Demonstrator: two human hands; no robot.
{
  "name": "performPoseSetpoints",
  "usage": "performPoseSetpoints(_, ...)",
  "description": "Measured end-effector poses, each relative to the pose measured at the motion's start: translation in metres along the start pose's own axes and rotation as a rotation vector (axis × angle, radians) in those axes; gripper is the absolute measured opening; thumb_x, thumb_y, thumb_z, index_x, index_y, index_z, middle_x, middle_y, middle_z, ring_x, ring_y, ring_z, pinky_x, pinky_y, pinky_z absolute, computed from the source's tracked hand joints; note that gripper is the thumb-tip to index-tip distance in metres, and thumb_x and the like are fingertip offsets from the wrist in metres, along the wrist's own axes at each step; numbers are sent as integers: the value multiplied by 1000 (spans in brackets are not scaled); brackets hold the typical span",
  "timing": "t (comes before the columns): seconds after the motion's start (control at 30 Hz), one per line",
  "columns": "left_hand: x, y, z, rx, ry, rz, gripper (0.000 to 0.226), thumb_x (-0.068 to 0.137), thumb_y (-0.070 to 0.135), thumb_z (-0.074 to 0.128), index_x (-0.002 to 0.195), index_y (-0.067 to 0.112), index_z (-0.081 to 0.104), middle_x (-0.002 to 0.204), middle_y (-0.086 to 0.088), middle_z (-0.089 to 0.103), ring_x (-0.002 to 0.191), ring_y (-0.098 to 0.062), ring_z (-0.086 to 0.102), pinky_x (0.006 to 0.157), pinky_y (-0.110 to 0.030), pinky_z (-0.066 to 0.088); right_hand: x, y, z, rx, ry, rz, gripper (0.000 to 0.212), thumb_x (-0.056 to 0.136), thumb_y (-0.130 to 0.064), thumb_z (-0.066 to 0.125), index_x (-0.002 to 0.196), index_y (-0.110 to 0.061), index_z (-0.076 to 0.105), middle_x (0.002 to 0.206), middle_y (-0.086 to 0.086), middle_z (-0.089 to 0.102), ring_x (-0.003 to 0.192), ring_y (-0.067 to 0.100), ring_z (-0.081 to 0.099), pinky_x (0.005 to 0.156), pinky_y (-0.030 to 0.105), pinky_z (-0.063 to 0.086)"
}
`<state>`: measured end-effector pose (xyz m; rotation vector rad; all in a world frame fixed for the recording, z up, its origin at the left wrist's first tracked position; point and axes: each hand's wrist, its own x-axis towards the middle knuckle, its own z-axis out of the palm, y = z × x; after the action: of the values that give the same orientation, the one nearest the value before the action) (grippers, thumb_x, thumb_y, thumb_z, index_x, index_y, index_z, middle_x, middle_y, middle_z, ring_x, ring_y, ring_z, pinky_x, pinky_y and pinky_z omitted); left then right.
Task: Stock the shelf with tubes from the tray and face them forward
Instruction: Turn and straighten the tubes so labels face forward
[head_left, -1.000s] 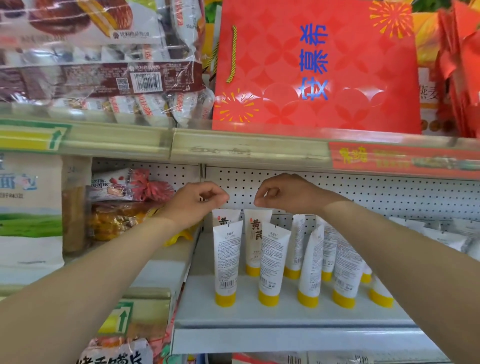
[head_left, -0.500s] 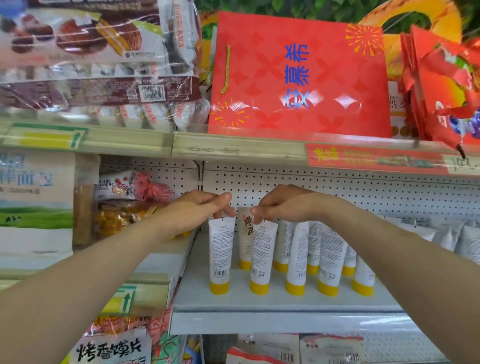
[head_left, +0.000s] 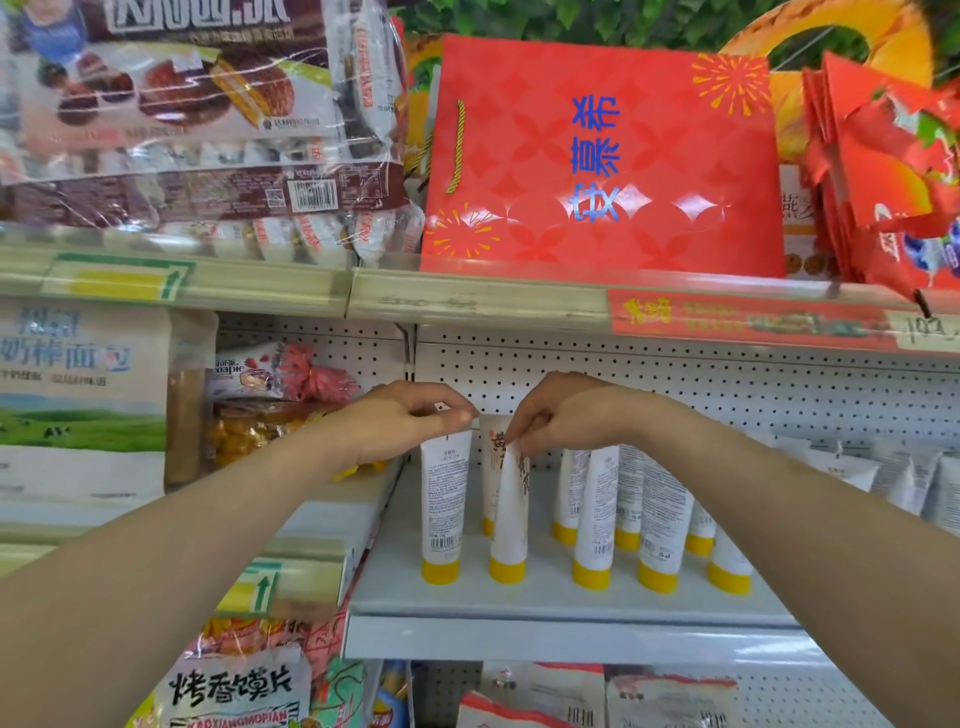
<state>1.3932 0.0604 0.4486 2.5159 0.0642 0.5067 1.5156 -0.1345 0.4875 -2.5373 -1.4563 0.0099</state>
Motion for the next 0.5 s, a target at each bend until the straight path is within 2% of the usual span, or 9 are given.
performPoseSetpoints(0.13,-4,6,-3,3,-106,-33,35,89,66,41,106,49,67,130,20,57,123,-4,48,104,-29,36,1,5,1,12,53,-19,17,85,-36,72,102,-34,76,83,-24,66,83,-4,59,67,15,42)
performPoseSetpoints(0.23,-4,8,-3,-3,-100,-101,44,91,67,36,97,44,73,130,19,56,121,-4,49,106,-29,35,5,9,4,8,96,-19,15,83,-39,73,97,-32,77,93,-18,68,87,1,59,67,16,42)
performPoseSetpoints(0.3,-2,10,-2,-17,-81,-139,45,93,64,36,95,41,75,123,16,61,112,-3,55,105,-30,38,6,11,5,15,114,-11,17,82,-39,75,95,-30,78,96,-15,68,87,1,58,66,16,40)
performPoseSetpoints(0.4,3,12,-4,-41,-56,-164,28,89,51,53,88,37,78,103,10,71,100,-7,61,98,-29,45,8,13,7,36,132,-9,16,81,-40,76,94,-29,78,95,-16,68,84,-1,58,66,15,40)
performPoseSetpoints(0.5,8,11,-6,45,-87,-129,19,82,26,63,91,32,78,94,10,73,96,-4,63,87,-22,49,8,13,7,49,132,-5,16,81,-39,77,94,-29,78,95,-16,70,88,1,60,68,17,42)
